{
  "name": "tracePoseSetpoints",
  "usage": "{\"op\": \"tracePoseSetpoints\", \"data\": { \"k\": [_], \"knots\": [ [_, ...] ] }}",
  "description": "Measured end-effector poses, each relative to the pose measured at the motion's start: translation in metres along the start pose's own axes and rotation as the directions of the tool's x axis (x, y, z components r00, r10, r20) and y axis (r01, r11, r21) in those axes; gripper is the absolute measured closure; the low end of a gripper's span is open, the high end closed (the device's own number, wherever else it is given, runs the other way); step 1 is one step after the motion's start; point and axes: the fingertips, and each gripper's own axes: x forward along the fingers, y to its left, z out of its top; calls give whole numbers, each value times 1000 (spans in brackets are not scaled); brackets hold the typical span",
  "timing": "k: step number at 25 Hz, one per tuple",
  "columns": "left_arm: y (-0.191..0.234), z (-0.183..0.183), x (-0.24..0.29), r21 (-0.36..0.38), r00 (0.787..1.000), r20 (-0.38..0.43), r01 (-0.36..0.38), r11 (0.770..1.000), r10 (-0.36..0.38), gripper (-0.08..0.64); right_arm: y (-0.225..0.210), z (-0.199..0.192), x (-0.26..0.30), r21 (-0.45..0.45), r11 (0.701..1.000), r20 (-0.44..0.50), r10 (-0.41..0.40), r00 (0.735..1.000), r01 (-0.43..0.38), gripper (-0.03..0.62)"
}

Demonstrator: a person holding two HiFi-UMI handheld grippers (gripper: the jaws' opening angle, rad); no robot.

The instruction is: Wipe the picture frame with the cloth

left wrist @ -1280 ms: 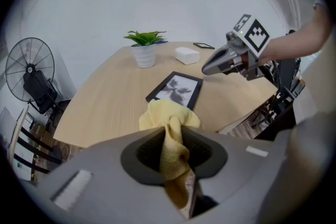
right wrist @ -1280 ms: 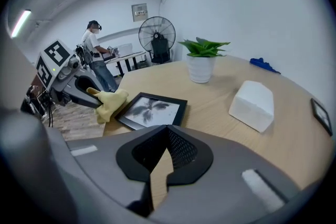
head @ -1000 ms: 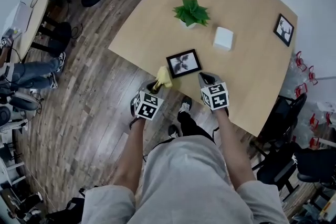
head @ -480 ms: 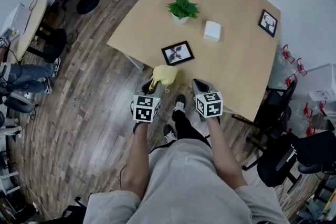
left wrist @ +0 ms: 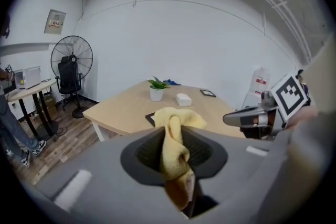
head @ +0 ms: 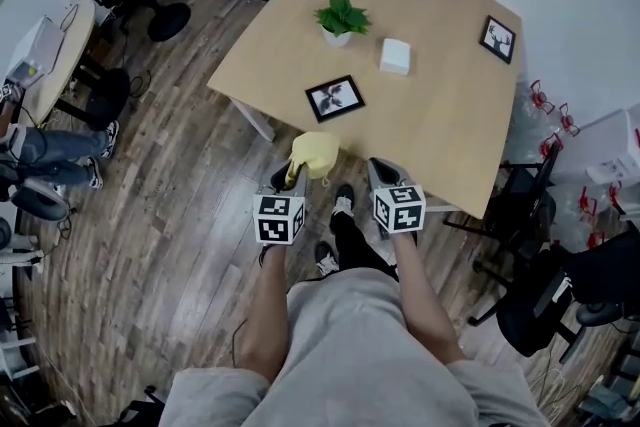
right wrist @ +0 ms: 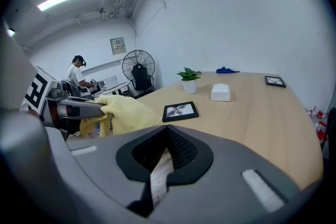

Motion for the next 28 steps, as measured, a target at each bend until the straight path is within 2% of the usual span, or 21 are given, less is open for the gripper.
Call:
{"op": "tracePoseSetpoints", "data": {
  "k": [12,28],
  "knots": [
    [-9,-18,-18,-31,1000,-2,25,999,-25,430,12,-9,-17,-12,1000,24,0,1000,0,591],
    [-14,-23,-34,-12,1000,13,17,1000,-17,428,15,-20,-36,3,1000,41,-11,999,11,591]
  ]
}}
